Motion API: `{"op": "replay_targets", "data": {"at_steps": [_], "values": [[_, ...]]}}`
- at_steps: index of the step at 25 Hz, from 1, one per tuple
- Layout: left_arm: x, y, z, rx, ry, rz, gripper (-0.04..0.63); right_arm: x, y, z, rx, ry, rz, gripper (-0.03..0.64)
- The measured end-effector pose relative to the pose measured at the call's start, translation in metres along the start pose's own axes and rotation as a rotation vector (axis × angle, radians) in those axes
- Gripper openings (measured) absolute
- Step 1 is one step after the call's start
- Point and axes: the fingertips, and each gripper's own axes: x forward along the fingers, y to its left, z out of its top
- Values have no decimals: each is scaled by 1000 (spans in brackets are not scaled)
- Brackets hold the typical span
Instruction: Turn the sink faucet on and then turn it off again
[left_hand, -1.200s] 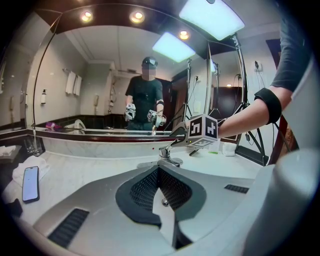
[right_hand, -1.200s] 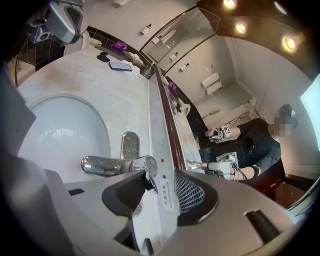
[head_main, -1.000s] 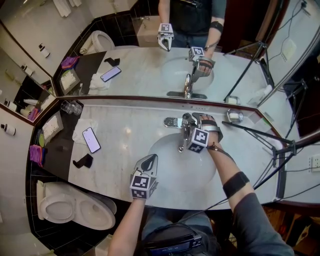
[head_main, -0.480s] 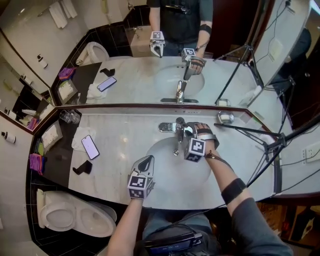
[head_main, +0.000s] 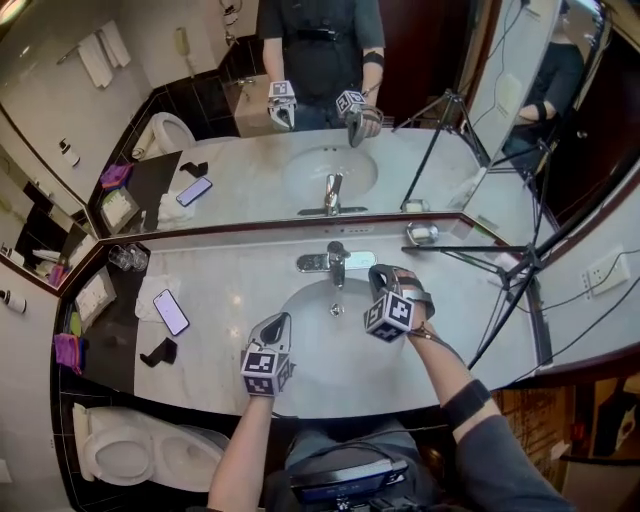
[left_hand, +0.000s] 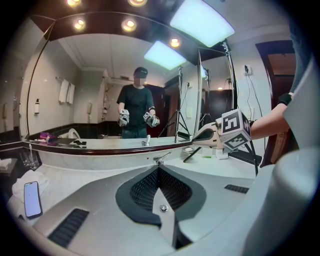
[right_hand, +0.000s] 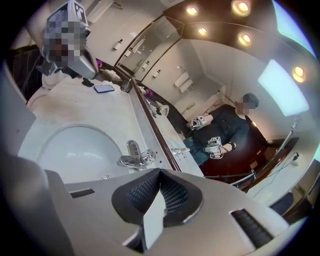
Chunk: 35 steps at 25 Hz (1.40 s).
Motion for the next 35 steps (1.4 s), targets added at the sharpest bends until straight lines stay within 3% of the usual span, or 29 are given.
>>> {"op": "replay_targets", "data": {"at_steps": [13, 16, 22, 27, 35], "values": [[-8, -13, 5, 18, -8, -18, 8, -77, 12, -53, 660, -64, -7, 17], [-11, -16, 6, 18, -12, -15, 8, -87, 19, -69, 767, -71, -4, 17], [-15, -21, 8, 23, -12, -25, 8, -95, 31, -91, 868, -81, -5, 17], [-16, -29, 8, 34, -9, -51, 8, -96, 37, -94, 866, -80, 2, 18], [-11, -25, 8, 32, -7, -19, 8, -87, 42, -97, 825, -70, 20, 18]]}}
